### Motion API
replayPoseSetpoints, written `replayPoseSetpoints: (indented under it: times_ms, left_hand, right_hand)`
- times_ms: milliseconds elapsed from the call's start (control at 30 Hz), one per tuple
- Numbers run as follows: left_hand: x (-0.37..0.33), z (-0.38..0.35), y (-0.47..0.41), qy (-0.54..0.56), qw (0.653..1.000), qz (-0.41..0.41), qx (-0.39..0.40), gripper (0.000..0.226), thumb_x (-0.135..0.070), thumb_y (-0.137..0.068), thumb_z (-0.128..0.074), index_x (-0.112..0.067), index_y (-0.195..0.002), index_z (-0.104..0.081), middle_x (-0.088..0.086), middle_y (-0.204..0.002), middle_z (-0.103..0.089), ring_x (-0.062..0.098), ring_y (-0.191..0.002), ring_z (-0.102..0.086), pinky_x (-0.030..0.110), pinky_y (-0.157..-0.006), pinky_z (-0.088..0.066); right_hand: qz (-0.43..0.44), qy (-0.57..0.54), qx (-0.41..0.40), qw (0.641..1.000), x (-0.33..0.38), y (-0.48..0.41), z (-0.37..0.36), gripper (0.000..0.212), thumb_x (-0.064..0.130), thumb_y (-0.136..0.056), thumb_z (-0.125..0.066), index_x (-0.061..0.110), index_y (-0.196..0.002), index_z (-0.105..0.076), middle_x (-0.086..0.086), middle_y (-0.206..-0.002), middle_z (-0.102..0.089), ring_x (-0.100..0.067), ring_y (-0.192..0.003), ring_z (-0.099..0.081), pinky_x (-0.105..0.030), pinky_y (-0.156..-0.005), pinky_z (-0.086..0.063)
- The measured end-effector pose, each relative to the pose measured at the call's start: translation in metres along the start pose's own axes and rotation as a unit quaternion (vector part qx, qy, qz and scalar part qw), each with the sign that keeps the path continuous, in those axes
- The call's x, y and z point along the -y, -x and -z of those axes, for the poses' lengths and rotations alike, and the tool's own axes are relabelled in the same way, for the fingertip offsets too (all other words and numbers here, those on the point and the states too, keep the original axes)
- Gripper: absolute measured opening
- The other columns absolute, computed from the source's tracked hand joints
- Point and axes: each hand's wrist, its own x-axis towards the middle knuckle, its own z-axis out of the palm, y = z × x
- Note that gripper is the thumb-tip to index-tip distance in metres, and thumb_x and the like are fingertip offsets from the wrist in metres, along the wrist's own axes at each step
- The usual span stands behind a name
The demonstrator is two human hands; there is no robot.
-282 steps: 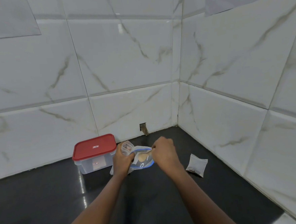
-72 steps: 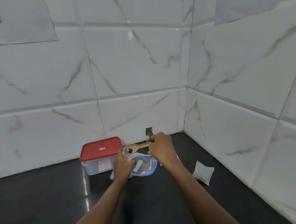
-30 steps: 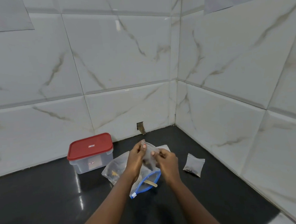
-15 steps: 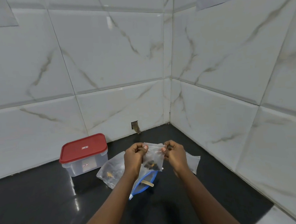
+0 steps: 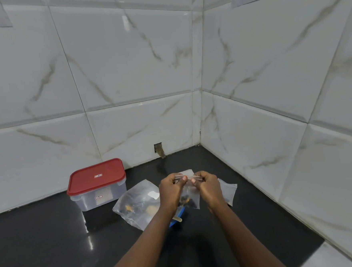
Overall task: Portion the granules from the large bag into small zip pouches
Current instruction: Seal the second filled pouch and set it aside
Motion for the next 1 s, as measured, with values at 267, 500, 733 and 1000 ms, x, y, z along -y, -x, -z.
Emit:
replayPoseSetpoints:
  times_ms: [267, 500, 733, 1000]
  left_hand:
    - [-0.001, -0.013, 0.002, 0.031, 0.999, 0.036, 0.007, 0.009, -0.012, -0.082, -0.07, -0.014, -0.073, -0.069, 0.011, -0.078, -0.071, 0.025, -0.077, -0.068, 0.035, -0.075, -0.057]
    - [0.007, -0.038, -0.007, -0.073, 0.994, 0.04, 0.065, 0.011, -0.017, -0.082, -0.07, -0.009, -0.075, -0.073, 0.012, -0.077, -0.072, 0.027, -0.077, -0.068, 0.038, -0.076, -0.056]
    - [0.035, -0.073, -0.017, -0.139, 0.976, 0.061, 0.155, 0.011, -0.013, -0.088, -0.062, -0.01, -0.087, -0.072, 0.002, -0.081, -0.068, 0.019, -0.085, -0.066, 0.035, -0.083, -0.054]
    - [0.042, -0.116, -0.035, -0.195, 0.971, 0.078, 0.113, 0.005, -0.011, -0.079, -0.07, -0.012, -0.075, -0.073, -0.001, -0.081, -0.069, 0.011, -0.081, -0.06, 0.019, -0.075, -0.043]
  right_hand:
    - [-0.021, -0.035, -0.036, 0.999, -0.009, 0.001, 0.011, 0.023, 0.007, -0.088, -0.06, 0.018, -0.068, -0.058, -0.002, -0.073, -0.064, -0.015, -0.072, -0.06, -0.025, -0.064, -0.048]
    - [-0.106, -0.043, -0.089, 0.989, -0.033, -0.008, 0.037, 0.026, 0.005, -0.08, -0.067, 0.019, -0.059, -0.065, -0.009, -0.081, -0.072, -0.025, -0.081, -0.069, -0.044, -0.077, -0.058]
    - [-0.186, -0.018, -0.106, 0.977, -0.071, -0.022, 0.07, 0.022, 0.002, -0.081, -0.067, 0.017, -0.065, -0.07, -0.015, -0.083, -0.072, -0.032, -0.082, -0.071, -0.047, -0.072, -0.06]
    - [-0.188, 0.089, -0.127, 0.97, -0.1, -0.051, 0.084, 0.021, 0.003, -0.079, -0.063, 0.018, -0.064, -0.065, -0.006, -0.083, -0.07, -0.024, -0.086, -0.066, -0.034, -0.079, -0.055]
